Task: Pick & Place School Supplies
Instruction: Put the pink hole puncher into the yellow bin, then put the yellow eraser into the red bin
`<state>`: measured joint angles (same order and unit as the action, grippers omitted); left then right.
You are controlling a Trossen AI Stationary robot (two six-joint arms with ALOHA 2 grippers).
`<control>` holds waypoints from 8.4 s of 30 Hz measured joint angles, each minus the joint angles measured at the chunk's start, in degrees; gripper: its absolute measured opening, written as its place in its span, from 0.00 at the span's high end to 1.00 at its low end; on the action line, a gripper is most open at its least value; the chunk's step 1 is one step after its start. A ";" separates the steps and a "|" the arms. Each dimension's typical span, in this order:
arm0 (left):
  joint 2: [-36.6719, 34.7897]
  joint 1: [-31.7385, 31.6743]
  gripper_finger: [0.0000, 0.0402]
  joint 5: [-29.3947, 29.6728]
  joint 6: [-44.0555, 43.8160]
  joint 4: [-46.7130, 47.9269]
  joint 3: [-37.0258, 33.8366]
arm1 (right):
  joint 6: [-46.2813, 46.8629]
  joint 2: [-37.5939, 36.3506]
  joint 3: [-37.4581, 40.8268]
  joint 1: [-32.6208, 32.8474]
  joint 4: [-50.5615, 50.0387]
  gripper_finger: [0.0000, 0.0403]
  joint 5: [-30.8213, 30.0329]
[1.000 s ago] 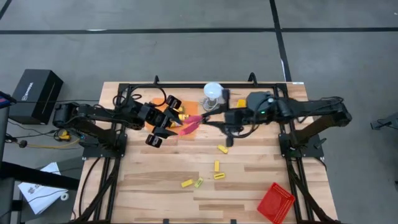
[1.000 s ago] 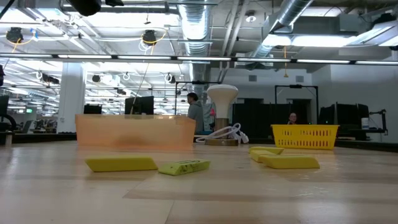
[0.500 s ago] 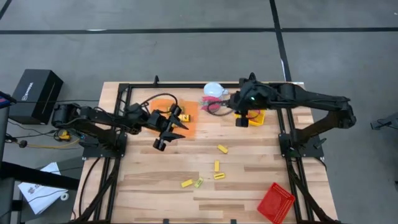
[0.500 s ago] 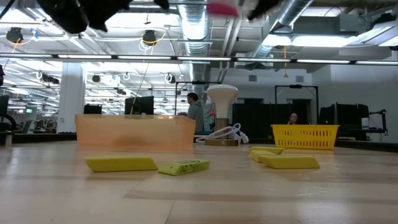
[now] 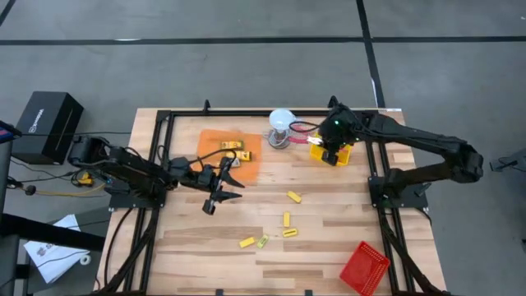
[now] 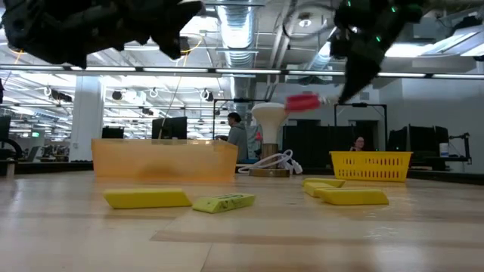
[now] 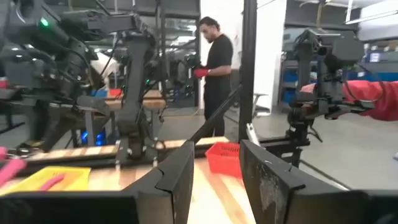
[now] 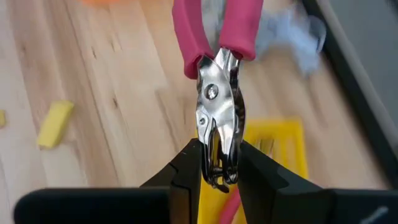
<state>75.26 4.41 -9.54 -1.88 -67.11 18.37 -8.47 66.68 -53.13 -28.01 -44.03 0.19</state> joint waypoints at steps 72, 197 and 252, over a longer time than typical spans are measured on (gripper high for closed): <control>0.02 1.30 0.72 0.64 1.63 -1.57 -0.50 | 26.70 -14.05 5.09 2.02 -21.04 0.82 -0.47; -15.92 -6.96 0.97 -15.50 4.51 18.49 -0.48 | 13.21 33.85 -2.66 40.76 56.05 0.97 13.67; -8.72 -4.69 0.99 -10.85 10.20 21.90 -0.50 | 38.74 31.89 -6.57 47.70 23.79 1.00 -9.77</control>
<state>66.54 -0.27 -20.38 8.32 -45.21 17.87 30.27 98.56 -59.70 19.69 -20.24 -9.58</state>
